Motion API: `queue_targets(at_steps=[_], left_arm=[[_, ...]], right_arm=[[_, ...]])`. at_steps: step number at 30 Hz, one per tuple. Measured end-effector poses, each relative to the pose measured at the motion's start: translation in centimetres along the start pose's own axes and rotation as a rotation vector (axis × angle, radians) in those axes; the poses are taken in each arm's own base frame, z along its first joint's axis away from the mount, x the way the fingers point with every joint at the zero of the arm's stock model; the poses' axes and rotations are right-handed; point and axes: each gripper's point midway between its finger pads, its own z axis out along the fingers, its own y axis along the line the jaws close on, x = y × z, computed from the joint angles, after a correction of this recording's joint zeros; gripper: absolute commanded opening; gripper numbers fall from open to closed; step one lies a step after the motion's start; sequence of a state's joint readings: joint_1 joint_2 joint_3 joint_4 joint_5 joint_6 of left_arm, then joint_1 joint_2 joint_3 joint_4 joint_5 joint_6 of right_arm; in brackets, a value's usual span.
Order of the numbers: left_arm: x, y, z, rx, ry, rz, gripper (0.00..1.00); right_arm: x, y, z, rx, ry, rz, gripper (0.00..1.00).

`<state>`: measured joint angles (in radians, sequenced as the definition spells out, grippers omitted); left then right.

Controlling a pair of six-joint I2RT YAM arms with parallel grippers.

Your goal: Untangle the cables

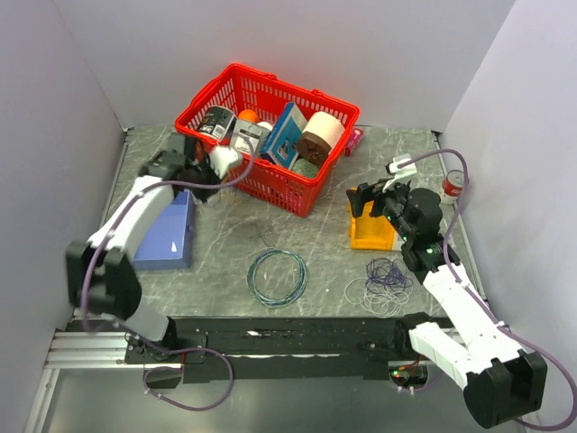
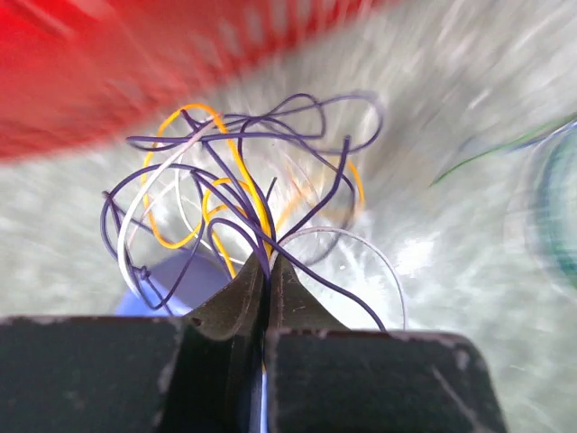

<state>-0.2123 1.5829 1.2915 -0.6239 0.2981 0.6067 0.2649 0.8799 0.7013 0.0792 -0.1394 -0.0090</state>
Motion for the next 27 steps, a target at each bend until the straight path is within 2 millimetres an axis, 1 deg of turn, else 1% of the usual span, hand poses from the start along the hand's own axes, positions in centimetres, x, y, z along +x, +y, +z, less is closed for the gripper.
queue_targets(at_steps=[3, 5, 6, 8, 10, 11, 12, 14, 16, 18, 20, 22, 25, 27], left_arm=[[-5.1, -0.3, -5.7, -0.005, -0.137, 0.018, 0.01], [-8.1, -0.6, -9.5, -0.003, -0.219, 0.036, 0.01], [-9.2, -0.9, -11.3, 0.004, -0.246, 0.042, 0.01], [-10.8, -1.8, -14.2, 0.024, -0.283, 0.047, 0.01], [-11.3, -2.7, -16.2, 0.047, -0.296, 0.051, 0.01], [-11.3, -3.3, -17.0, 0.057, -0.299, 0.054, 0.01], [-10.8, -4.1, -17.8, 0.073, -0.295, 0.059, 0.01], [-9.9, -5.1, -18.3, 0.088, -0.288, 0.064, 0.01], [-8.0, -6.8, -18.4, 0.120, -0.268, 0.071, 0.01], [-5.8, -8.6, -18.3, 0.165, -0.230, 0.076, 0.01], [-4.1, -10.0, -18.0, 0.212, -0.207, 0.100, 0.01], [-2.7, -11.2, -17.7, 0.254, -0.195, 0.132, 0.01], [-1.1, -12.9, -17.6, 0.298, -0.199, 0.188, 0.01], [-1.0, -13.7, -18.1, 0.306, -0.236, 0.232, 0.01]], right_arm=[[-0.7, 1.4, -0.5, -0.069, -0.013, 0.007, 1.00], [-1.7, 2.9, -0.8, -0.142, -0.027, 0.009, 1.00], [-2.2, 3.8, -1.0, -0.183, -0.035, 0.007, 1.00], [-3.6, 5.9, -1.5, -0.274, -0.052, -0.001, 1.00], [-5.2, 8.6, -2.2, -0.384, -0.073, -0.017, 1.00], [-5.9, 9.8, -2.6, -0.433, -0.083, -0.024, 1.00], [-7.1, 11.6, -3.2, -0.503, -0.100, -0.035, 1.00], [-8.6, 14.2, -4.0, -0.608, -0.123, -0.044, 1.00], [-9.6, 16.7, -4.7, -0.714, -0.138, -0.044, 0.99], [-10.1, 18.8, -4.9, -0.797, -0.135, -0.036, 0.98], [-10.0, 20.5, -4.5, -0.853, -0.117, -0.032, 0.91], [-9.3, 22.1, -3.7, -0.896, -0.087, -0.033, 0.83], [-7.8, 24.3, -2.6, -0.974, -0.030, -0.045, 0.82], [-6.9, 25.5, -2.5, -1.038, -0.012, -0.070, 0.81]])
